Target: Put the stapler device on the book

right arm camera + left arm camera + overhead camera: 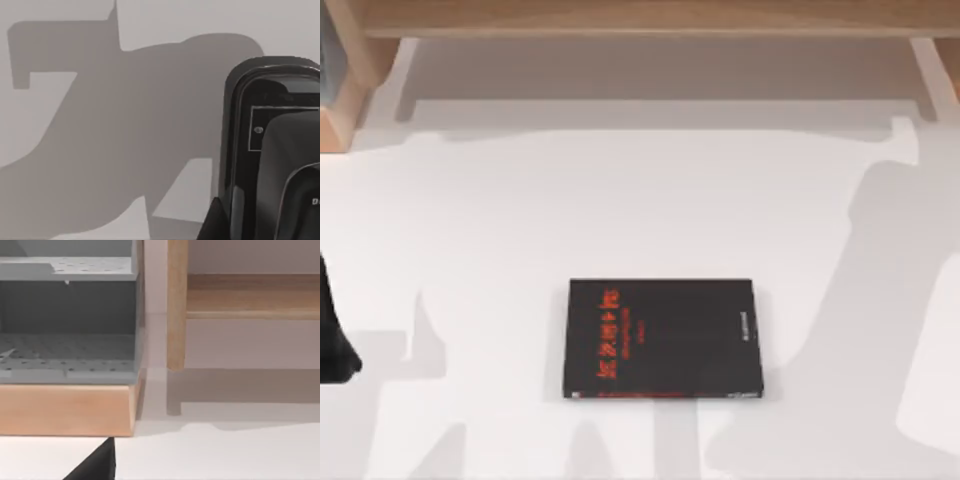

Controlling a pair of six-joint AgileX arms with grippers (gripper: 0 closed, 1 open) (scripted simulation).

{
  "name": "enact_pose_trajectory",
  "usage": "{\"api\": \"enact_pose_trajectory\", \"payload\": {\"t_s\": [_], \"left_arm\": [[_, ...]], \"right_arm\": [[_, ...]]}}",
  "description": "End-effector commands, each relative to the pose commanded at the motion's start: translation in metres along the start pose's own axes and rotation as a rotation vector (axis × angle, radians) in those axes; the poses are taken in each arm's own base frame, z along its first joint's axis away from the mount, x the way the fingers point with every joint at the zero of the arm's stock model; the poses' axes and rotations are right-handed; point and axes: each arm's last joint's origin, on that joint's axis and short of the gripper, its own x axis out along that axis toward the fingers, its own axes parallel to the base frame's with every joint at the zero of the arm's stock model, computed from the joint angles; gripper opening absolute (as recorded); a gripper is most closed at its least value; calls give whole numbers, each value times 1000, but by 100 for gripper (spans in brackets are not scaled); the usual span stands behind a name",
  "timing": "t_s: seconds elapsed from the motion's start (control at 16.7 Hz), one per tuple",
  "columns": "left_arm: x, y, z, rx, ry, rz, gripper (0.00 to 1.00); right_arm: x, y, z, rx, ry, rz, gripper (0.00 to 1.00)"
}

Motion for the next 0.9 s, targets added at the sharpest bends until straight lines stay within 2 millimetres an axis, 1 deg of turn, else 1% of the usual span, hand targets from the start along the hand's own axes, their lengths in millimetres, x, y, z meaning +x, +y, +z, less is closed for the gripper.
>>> {"api": "enact_pose_trajectory", "payload": {"t_s": [0.12,0.24,0.3,0.42,0.54,0.66,0.78,0.9], "left_arm": [[0,0,0,0,0,0,100],[0,0,0,0,0,0,100],[0,0,0,0,0,0,100],[0,0,0,0,0,0,100],[0,0,0,0,0,0,100],[0,0,0,0,0,0,100],[0,0,0,0,0,0,100],[0,0,0,0,0,0,100]], "right_arm": [[-32,2,-4,54,-23,-36,0],[-71,13,-7,123,-68,-81,0],[-92,22,-8,161,-98,-103,0],[-133,47,-10,238,-166,-137,0],[-169,81,-13,307,-231,-149,0],[-194,121,-17,354,-275,-133,0],[-207,165,-19,376,-290,-96,0],[-207,214,-21,373,-278,-51,0]]}}
